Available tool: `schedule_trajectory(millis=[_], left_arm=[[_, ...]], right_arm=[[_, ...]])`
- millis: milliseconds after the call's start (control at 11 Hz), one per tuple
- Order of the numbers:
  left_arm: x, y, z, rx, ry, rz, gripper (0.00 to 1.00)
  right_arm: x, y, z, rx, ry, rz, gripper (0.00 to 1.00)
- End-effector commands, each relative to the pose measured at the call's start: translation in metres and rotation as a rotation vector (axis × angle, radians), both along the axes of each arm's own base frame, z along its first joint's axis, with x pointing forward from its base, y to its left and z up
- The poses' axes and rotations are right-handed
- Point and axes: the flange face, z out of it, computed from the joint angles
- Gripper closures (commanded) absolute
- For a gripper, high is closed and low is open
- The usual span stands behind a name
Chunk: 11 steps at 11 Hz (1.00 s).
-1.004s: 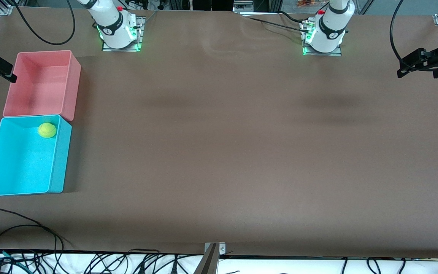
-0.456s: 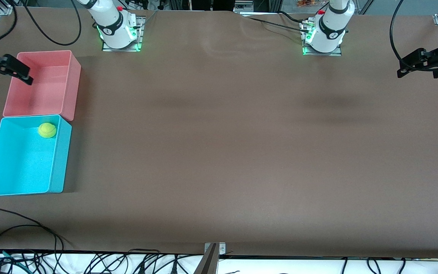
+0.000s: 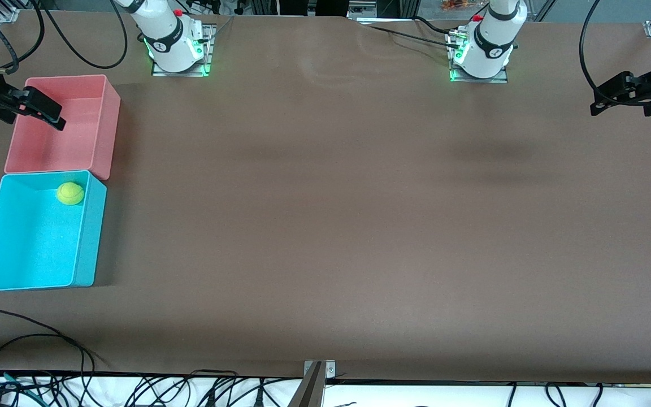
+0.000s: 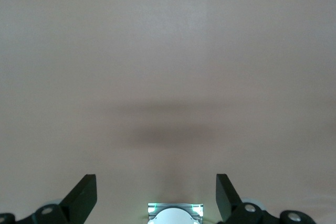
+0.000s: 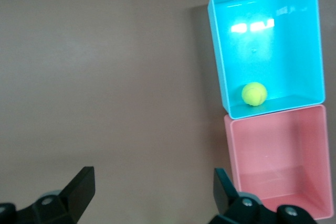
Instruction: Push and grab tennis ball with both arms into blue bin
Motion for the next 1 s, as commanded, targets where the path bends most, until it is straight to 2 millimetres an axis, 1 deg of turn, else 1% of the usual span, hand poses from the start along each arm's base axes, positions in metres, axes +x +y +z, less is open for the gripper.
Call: schedule_trajectory(millis=[0, 182, 456, 730, 912], left_arm=[[-0.002, 0.001, 0.006, 0.008, 0.003, 0.001, 0.0], [-0.002, 0.001, 0.006, 0.008, 0.002, 0.001, 0.0], [-0.002, 0.001, 0.006, 0.008, 0.002, 0.001, 0.0], [-0.002, 0.001, 0.006, 0.008, 0.002, 0.001, 0.0], [-0.002, 0.001, 0.006, 0.008, 0.002, 0.001, 0.0]], right_arm=[[0.002, 0.003, 0.009, 0.061, -0.014, -0.022, 0.0], [0.0, -0.001, 0.011, 0.028, -0.011, -0.001, 0.0], [-0.004, -0.009, 0.011, -0.012, 0.02, 0.108, 0.0], [-0.005, -0.017, 0.01, -0.018, 0.031, 0.101, 0.0], [-0.005, -0.018, 0.011, -0.027, 0.029, 0.104, 0.0]])
